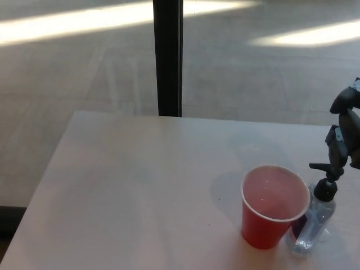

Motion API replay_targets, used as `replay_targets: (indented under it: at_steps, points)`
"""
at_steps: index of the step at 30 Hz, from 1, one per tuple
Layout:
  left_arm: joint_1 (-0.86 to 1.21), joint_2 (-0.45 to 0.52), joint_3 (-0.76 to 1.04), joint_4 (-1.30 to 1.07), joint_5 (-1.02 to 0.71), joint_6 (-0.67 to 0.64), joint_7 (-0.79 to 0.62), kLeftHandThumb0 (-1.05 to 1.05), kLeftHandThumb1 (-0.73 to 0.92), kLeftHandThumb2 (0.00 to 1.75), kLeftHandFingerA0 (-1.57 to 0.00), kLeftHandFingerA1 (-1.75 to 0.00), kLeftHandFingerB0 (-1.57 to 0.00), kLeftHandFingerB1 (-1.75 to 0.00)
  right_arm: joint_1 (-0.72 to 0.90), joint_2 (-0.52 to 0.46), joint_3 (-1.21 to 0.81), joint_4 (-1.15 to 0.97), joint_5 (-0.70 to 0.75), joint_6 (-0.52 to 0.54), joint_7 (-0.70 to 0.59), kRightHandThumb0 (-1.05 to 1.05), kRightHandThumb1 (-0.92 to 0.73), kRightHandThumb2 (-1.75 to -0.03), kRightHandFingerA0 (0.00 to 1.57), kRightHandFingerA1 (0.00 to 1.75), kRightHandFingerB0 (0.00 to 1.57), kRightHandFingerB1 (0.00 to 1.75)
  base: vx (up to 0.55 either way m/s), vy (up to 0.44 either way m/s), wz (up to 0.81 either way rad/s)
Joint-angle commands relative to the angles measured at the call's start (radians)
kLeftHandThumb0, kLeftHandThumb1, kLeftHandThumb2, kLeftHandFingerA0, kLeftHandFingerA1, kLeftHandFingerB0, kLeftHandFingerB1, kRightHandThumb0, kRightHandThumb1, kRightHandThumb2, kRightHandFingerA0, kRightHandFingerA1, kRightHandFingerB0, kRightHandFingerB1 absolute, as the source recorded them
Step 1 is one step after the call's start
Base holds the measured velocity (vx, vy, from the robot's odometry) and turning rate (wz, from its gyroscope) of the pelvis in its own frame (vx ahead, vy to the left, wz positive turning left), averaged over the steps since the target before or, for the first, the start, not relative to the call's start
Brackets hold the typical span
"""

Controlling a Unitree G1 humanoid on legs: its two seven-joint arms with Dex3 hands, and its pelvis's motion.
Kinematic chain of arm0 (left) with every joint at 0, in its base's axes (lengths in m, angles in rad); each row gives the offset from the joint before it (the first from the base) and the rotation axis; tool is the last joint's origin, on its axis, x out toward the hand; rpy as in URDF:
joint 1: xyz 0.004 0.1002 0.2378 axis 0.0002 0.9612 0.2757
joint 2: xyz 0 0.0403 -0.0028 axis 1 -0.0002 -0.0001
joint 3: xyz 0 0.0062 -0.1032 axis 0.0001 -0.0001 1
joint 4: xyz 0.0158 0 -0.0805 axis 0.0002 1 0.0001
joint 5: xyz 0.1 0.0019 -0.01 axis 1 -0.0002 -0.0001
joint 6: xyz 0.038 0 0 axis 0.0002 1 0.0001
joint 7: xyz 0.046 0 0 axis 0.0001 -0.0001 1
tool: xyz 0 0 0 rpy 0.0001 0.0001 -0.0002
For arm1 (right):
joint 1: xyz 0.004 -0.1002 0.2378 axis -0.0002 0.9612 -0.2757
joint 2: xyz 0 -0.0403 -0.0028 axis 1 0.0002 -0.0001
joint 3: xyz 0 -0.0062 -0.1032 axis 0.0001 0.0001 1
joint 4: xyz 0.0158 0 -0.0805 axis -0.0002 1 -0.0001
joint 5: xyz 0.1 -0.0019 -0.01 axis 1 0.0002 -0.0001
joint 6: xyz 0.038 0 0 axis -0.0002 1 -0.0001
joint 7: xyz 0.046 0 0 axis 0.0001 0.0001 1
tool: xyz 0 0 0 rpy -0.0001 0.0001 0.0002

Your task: The robot uses its right hand fist to press the hand soap kept in the middle of the table to get liquid hand soap out

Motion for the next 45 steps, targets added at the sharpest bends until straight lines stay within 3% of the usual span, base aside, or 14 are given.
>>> replay_targets:
  at_steps: [1, 9, 16, 21, 33, 36, 38, 39, 40, 45]
  points:
    - [0.009, 0.011, 0.004, -0.007, -0.01, 0.007, 0.013, -0.2, 0.42, 0.95, -0.68, -0.86, -0.49, -0.75, 0.029, 0.003, 0.015, -0.014, -0.03, -0.015, 0.011, -0.19, -0.54, -1.26, 1.02, 1.75, 0.68, 1.73, 0.0, 0.0, 0.0]
    - [0.007, 0.011, -0.006, -0.013, -0.005, 0.021, 0.021, -0.18, 0.42, 0.95, -0.66, -0.84, -0.51, -0.75, 0.043, 0.045, 0.032, 0.029, -0.051, -0.031, 0.018, -0.19, -0.54, -1.3, 1.01, 1.75, 0.68, 1.73, 0.0, 0.0, 0.0]
    - [0.012, 0.009, -0.005, -0.015, -0.01, 0.016, 0.02, -0.18, 0.44, 0.95, -0.67, -0.85, -0.5, -0.75, 0.055, 0.036, 0.038, 0.063, -0.074, -0.023, 0.01, -0.16, -0.56, -1.26, 1.0, 1.75, 0.68, 1.72, 0.0, 0.0, 0.0]
    - [0.012, 0.01, -0.006, -0.024, -0.01, 0.027, 0.02, -0.19, 0.44, 0.96, -0.65, -0.83, -0.5, -0.75, 0.062, 0.029, 0.032, 0.086, -0.081, -0.037, 0.018, -0.16, -0.53, -1.32, 1.0, 1.75, 0.69, 1.68, 0.0, 0.0, 0.0]
    - [0.014, 0.011, -0.008, -0.015, -0.011, 0.006, 0.013, -0.21, 0.43, 0.97, -0.66, -0.84, -0.49, -0.75, 0.106, 0.039, 0.077, 0.113, -0.119, -0.087, 0.028, -0.16, -0.56, -1.29, 1.0, 1.75, 0.7, 1.67, 0.0, 0.0, 0.0]
    - [0.01, 0.012, -0.012, -0.008, -0.007, 0.009, 0.017, -0.21, 0.43, 0.97, -0.66, -0.84, -0.49, -0.74, 0.122, 0.053, 0.1, 0.104, -0.131, -0.089, 0.007, -0.17, -0.61, -1.18, 1.0, 1.75, 0.7, 1.65, 0.0, 0.0, 0.0]
    - [0.011, 0.012, -0.013, -0.01, -0.007, 0.012, 0.016, -0.21, 0.43, 0.97, -0.66, -0.83, -0.48, -0.74, 0.125, 0.056, 0.103, 0.108, -0.125, -0.092, 0.01, -0.17, -0.6, -1.2, 1.01, 1.75, 0.69, 1.64, 0.0, 0.0, 0.0]
    - [0.012, 0.012, -0.013, -0.011, -0.008, 0.01, 0.015, -0.21, 0.44, 0.97, -0.67, -0.84, -0.47, -0.73, 0.131, 0.051, 0.102, 0.11, -0.122, -0.1, 0.022, -0.19, -0.63, -1.17, 0.99, 1.75, 0.76, 1.57, 0.0, 0.0, 0.0]
    - [0.008, 0.013, -0.011, -0.002, -0.009, 0.007, 0.017, -0.21, 0.43, 0.97, -0.67, -0.84, -0.47, -0.73, 0.136, 0.047, 0.106, 0.107, -0.135, -0.111, 0.02, -0.19, -0.61, -1.19, 1.01, 1.75, 0.69, 1.66, 0.0, 0.0, 0.0]
    - [0.018, 0.014, -0.009, -0.012, -0.011, 0.013, 0.016, -0.2, 0.43, 0.98, -0.67, -0.85, -0.5, -0.76, 0.148, 0.024, 0.11, 0.131, -0.152, -0.141, 0.039, -0.19, -0.58, -1.28, 1.01, 1.75, 0.68, 1.74, 0.0, 0.0, 0.0]
